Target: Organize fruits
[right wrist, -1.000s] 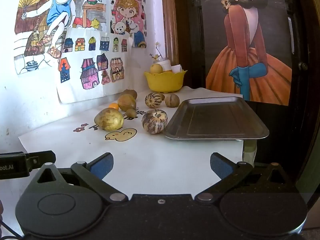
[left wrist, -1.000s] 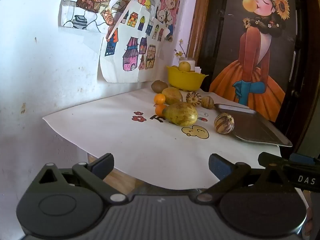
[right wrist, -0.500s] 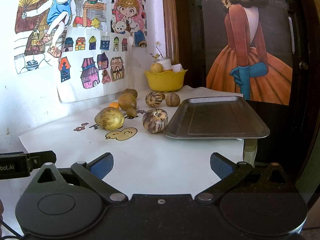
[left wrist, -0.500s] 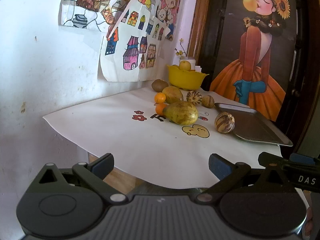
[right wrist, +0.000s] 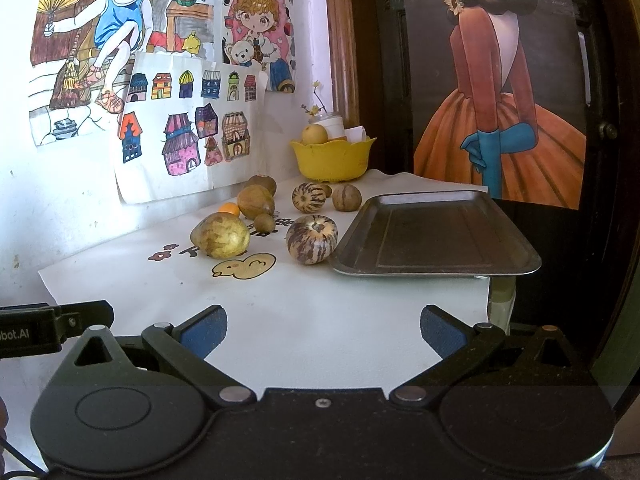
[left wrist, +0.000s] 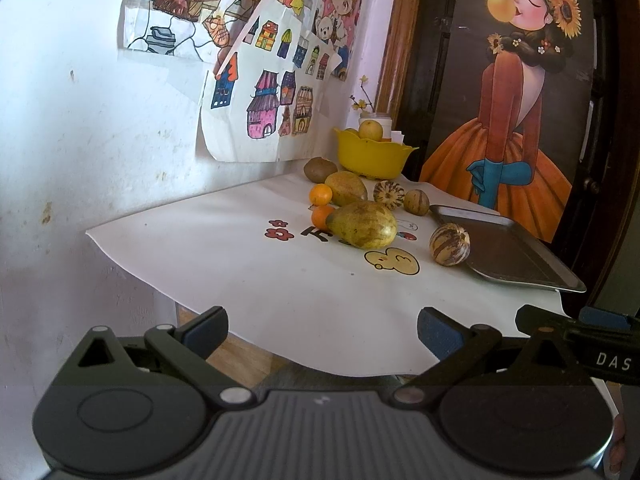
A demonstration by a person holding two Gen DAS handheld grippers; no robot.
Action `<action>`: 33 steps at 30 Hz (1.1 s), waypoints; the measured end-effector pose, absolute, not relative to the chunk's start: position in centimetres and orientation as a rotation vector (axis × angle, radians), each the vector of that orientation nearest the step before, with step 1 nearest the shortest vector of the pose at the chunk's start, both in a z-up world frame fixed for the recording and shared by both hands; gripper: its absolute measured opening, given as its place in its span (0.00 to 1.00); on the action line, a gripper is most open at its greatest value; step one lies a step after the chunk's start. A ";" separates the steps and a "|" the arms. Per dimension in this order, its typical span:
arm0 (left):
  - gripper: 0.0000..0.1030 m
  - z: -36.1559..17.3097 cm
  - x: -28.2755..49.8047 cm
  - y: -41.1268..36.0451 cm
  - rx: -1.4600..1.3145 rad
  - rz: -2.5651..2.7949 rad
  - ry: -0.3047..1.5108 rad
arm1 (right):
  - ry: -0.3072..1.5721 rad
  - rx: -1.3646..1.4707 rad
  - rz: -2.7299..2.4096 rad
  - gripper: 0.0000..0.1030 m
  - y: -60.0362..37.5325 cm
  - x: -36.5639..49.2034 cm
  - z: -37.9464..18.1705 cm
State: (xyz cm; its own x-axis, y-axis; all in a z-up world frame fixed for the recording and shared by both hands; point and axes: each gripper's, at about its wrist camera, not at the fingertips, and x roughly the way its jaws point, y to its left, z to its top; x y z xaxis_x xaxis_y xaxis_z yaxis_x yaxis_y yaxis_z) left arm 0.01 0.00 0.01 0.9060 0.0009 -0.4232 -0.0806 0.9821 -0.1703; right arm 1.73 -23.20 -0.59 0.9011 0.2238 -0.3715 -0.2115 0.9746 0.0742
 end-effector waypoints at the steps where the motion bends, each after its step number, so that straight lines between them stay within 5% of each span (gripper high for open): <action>1: 1.00 0.0 0.0 0.0 -0.186 0.043 0.436 | 0.388 0.032 0.225 1.00 -23.2 1.7 -0.6; 33: 1.00 -1.1 0.1 0.4 -0.190 0.043 0.445 | 0.392 0.034 0.226 1.00 -23.1 1.8 -0.7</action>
